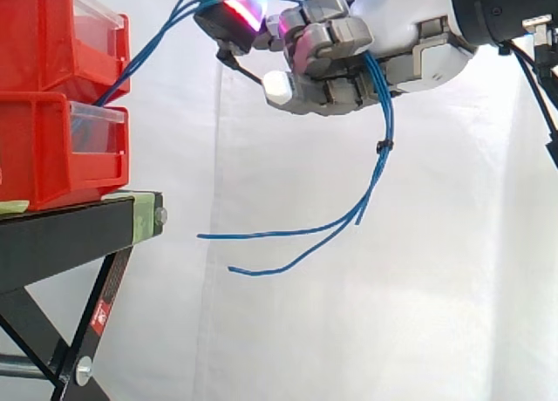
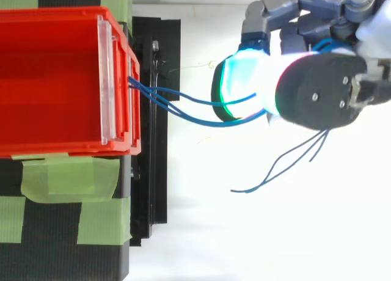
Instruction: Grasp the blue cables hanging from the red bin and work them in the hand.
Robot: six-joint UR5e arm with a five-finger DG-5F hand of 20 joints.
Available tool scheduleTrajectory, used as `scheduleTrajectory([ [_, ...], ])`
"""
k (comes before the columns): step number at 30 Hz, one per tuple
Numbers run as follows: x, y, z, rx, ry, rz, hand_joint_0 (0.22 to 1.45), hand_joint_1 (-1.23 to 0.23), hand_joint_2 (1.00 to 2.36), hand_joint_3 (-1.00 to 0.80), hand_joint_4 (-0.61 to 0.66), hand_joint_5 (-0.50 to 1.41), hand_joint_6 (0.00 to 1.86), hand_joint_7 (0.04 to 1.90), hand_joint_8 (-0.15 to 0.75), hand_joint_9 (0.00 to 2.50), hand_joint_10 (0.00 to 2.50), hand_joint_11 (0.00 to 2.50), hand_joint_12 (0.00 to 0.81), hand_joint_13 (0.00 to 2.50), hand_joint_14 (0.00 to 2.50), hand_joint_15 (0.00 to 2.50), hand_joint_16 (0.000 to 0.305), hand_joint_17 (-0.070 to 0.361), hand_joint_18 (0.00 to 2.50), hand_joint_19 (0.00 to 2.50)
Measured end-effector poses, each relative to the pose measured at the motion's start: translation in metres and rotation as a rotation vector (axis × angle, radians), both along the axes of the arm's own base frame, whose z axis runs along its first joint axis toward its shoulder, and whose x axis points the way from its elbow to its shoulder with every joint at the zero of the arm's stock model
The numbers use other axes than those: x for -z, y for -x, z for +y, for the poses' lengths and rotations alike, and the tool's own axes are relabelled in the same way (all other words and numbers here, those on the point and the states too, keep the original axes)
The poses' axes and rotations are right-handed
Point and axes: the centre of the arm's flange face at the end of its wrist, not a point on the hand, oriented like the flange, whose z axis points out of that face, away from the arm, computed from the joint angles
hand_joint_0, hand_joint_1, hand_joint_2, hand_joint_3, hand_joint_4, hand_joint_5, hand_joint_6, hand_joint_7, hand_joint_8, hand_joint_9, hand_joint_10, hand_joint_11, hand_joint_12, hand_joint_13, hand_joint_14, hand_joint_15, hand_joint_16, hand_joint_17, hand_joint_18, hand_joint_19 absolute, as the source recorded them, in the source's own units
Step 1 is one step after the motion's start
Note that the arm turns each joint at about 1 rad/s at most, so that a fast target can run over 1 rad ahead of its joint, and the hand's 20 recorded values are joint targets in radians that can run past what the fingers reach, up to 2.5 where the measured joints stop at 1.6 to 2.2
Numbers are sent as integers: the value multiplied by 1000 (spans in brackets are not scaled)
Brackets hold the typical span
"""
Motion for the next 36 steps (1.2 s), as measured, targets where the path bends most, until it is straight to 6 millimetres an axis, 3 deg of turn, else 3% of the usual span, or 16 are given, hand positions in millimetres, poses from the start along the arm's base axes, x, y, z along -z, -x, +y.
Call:
scheduleTrajectory([
  [3,0,0,0,-1,9,5,654,-752,1007,-773,279,-47,1006,1102,488,415,2500,2500,543,777,2500,1820,63,141,988,406],
  [8,0,0,0,-2,20,11,647,-764,1007,-806,279,-82,1013,1095,481,391,2500,2500,537,750,2500,1812,64,144,965,391],
  [17,0,0,0,-2,24,13,763,-788,1015,-464,222,-85,1086,1093,470,382,2500,2500,519,717,2500,1815,54,122,923,551],
  [22,0,0,0,-2,24,13,899,-759,1006,81,289,-48,1320,1006,481,485,2500,2500,523,850,2500,1714,64,145,1094,316],
  [24,0,0,0,-2,24,13,937,-724,1003,202,278,-36,1357,998,480,514,2500,2500,522,881,2500,1738,63,142,1133,329],
  [31,0,0,0,-2,23,11,949,-658,1261,222,281,-23,1451,1005,468,545,2500,2500,513,890,2500,1703,58,130,1087,291],
  [36,0,0,0,-2,22,10,951,-643,1317,221,293,-17,1475,1012,467,571,2500,2500,515,904,2500,1714,57,128,1090,280],
])
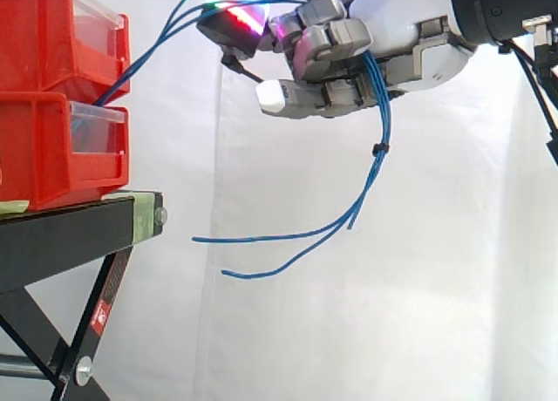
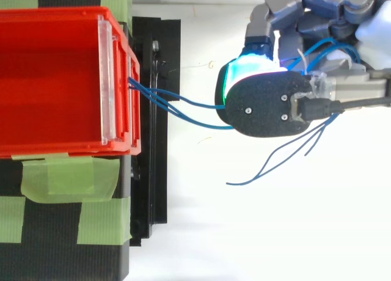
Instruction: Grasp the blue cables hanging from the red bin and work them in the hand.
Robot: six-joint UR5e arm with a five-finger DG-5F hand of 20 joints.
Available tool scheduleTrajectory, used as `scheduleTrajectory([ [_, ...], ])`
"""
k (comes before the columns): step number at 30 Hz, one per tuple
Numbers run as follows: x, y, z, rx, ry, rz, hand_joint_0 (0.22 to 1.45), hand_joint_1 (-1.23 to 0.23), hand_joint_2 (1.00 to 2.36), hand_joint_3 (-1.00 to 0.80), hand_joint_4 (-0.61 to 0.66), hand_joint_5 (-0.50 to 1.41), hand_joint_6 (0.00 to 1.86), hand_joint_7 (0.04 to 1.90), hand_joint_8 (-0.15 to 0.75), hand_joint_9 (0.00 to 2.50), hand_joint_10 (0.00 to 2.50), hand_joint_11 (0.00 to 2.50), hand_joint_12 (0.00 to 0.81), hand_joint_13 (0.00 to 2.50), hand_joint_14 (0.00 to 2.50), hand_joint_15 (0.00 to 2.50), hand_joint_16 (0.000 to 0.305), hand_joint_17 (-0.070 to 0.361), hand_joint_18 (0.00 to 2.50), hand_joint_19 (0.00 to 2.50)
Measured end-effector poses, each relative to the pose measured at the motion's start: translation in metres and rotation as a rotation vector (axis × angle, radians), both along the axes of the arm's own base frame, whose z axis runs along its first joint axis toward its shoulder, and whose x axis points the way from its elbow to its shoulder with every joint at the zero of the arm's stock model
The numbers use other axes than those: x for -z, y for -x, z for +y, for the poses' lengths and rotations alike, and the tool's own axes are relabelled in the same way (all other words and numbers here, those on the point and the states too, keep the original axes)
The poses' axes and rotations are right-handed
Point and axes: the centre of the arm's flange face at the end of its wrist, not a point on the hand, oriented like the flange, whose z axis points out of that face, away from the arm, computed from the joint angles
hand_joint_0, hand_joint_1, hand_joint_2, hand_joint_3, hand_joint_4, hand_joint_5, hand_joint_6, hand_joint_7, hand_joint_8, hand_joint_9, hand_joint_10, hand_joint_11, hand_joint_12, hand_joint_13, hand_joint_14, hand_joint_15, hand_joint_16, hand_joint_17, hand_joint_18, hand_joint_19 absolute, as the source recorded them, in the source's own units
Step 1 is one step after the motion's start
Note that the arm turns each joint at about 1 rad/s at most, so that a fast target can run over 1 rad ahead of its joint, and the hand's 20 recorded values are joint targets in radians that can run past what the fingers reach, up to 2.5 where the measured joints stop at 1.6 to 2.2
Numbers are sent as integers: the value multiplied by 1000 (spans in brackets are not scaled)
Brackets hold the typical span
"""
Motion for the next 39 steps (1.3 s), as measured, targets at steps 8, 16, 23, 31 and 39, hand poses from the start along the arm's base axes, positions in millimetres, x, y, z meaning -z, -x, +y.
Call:
scheduleTrajectory([
  [8,0,0,0,1,1,2,969,-631,1310,237,295,-9,1485,1013,473,608,2500,2500,511,925,2500,1712,53,120,1097,281],
  [16,0,0,1,-1,2,4,971,-628,1316,247,298,-6,1482,1021,474,620,2500,2500,519,934,2500,1716,54,121,1104,287],
  [23,0,1,0,1,3,4,976,-631,1312,242,305,-6,1482,1021,481,628,2500,2500,518,939,2500,1707,54,122,1113,287],
  [31,0,1,0,2,3,5,983,-630,1292,255,303,-7,1483,1018,472,626,2500,2500,516,942,2500,1750,53,120,1109,292],
  [39,0,1,0,2,4,6,984,-631,1293,254,298,-7,1482,1021,478,627,2500,2500,525,944,2500,1742,53,119,1107,292],
])
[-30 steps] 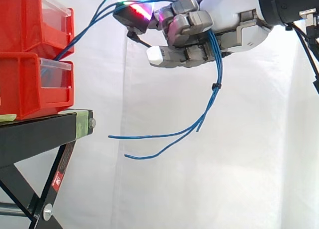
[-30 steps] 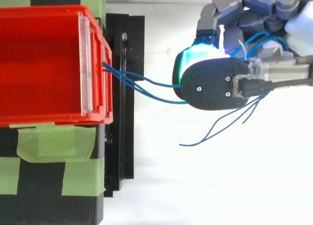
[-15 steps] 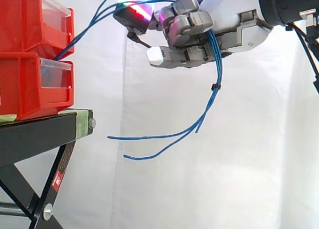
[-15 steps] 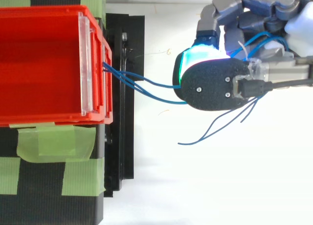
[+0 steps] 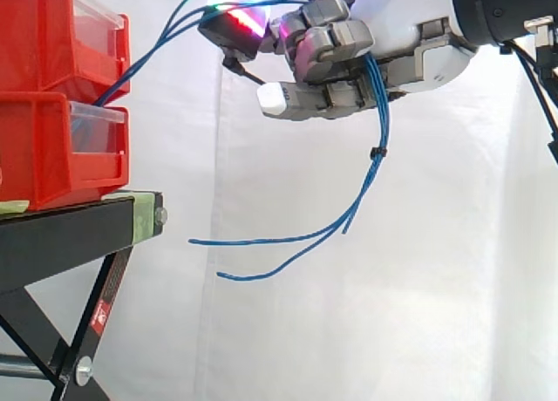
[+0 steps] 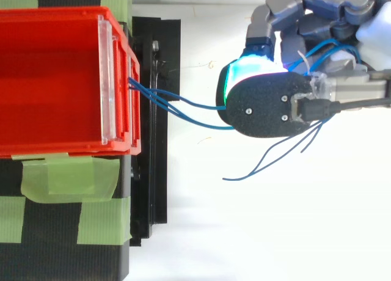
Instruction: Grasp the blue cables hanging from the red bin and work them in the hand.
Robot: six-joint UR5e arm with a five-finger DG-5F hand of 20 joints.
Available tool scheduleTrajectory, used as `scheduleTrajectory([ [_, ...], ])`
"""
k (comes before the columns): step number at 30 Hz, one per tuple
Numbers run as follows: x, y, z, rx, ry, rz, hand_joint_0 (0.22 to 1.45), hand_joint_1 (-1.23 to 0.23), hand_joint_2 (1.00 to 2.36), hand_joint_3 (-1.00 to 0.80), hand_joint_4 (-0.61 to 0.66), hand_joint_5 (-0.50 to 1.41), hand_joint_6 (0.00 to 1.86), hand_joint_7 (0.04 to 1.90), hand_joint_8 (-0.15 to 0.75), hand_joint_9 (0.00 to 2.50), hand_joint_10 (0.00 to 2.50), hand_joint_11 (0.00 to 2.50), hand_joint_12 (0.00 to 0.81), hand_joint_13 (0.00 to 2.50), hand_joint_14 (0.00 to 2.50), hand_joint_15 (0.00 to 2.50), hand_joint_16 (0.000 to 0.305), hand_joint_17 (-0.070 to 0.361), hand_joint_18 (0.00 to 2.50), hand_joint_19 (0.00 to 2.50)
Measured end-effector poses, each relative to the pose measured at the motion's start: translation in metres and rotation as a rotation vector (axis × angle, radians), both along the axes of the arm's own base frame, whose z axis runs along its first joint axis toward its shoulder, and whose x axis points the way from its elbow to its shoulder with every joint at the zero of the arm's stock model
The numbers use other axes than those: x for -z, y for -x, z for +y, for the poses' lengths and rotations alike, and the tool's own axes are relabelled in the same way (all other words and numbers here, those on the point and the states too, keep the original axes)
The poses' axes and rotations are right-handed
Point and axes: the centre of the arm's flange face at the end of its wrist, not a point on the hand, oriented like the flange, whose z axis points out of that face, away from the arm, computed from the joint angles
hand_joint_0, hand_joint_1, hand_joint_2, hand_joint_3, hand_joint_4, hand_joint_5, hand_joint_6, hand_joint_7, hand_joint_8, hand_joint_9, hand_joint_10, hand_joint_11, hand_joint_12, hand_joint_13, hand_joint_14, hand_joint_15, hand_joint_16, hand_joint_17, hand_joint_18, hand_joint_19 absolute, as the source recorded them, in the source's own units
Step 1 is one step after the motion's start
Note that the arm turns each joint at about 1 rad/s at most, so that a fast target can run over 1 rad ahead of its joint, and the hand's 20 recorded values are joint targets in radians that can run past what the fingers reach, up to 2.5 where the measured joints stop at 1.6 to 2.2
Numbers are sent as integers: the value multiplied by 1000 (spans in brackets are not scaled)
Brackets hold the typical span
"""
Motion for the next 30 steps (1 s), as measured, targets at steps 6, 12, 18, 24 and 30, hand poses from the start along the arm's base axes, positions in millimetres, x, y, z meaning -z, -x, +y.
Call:
scheduleTrajectory([
  [6,0,0,0,0,0,0,985,-631,1292,256,304,-5,1484,1012,477,629,2500,2500,524,943,2500,1732,53,120,1114,292],
  [12,0,0,0,0,0,0,986,-631,1292,255,297,-5,1481,1015,477,632,2500,2500,534,949,2500,1741,54,121,1112,290],
  [18,0,0,0,0,0,0,987,-631,1290,257,299,-4,1480,1017,479,633,2500,2500,527,946,2500,1738,53,119,1111,287],
  [24,0,0,0,0,0,0,988,-633,1292,257,305,-2,1478,1021,479,632,2500,2500,530,947,2500,1736,53,118,1108,274],
  [30,0,0,0,0,0,0,988,-633,1295,254,298,0,1477,1015,474,632,2500,2500,526,944,2500,1733,51,114,1084,279],
])
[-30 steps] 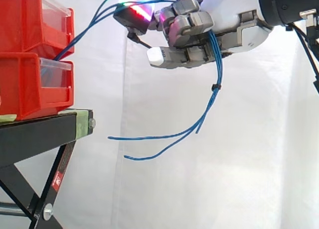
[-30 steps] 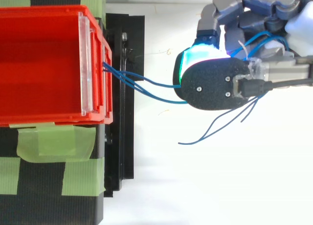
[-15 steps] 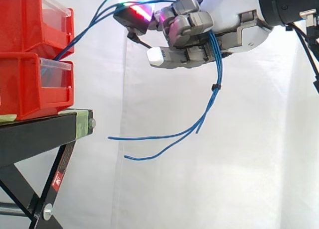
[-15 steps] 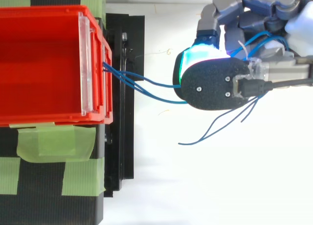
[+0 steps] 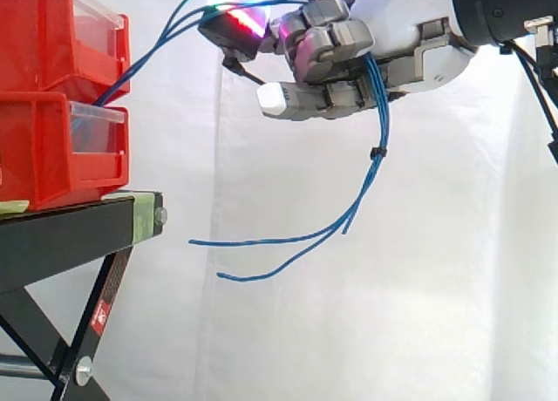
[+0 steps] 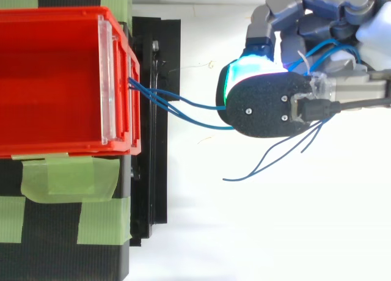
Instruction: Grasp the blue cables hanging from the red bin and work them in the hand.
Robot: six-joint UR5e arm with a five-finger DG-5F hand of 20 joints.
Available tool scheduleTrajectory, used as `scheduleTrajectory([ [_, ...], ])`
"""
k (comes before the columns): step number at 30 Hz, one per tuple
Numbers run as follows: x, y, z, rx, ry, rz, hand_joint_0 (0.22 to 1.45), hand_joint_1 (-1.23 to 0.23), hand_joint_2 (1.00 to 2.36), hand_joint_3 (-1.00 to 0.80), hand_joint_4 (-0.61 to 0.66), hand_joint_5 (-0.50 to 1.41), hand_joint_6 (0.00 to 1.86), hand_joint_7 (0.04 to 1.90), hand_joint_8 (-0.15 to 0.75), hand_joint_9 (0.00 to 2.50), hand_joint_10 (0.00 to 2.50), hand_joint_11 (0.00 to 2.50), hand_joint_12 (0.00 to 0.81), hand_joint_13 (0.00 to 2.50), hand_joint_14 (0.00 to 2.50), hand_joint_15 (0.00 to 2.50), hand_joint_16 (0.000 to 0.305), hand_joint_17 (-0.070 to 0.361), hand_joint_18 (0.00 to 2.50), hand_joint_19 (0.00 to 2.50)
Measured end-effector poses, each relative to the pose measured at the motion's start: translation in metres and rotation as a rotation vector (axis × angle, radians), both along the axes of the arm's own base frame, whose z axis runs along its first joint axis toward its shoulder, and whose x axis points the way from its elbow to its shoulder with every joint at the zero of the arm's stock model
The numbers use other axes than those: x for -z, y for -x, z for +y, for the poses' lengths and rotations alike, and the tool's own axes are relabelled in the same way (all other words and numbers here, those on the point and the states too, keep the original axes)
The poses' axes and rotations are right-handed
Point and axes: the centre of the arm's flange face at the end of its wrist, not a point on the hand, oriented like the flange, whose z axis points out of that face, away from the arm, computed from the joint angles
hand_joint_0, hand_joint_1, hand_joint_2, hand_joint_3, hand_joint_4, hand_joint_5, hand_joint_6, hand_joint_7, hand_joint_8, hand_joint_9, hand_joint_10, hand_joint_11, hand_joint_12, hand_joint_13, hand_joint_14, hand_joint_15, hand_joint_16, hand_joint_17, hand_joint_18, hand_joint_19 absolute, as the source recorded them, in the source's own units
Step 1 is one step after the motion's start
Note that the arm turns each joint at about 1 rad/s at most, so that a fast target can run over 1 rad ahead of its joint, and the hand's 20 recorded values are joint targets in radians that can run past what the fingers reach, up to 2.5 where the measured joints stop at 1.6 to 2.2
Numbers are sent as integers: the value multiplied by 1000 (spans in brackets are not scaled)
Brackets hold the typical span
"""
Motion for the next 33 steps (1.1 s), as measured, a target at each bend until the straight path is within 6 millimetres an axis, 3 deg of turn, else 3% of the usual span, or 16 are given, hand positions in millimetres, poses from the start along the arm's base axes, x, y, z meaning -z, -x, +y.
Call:
scheduleTrajectory([
  [33,0,0,0,0,0,0,996,-633,1289,270,297,5,1472,1019,469,631,2500,2500,535,944,2500,1709,50,111,1080,245],
])
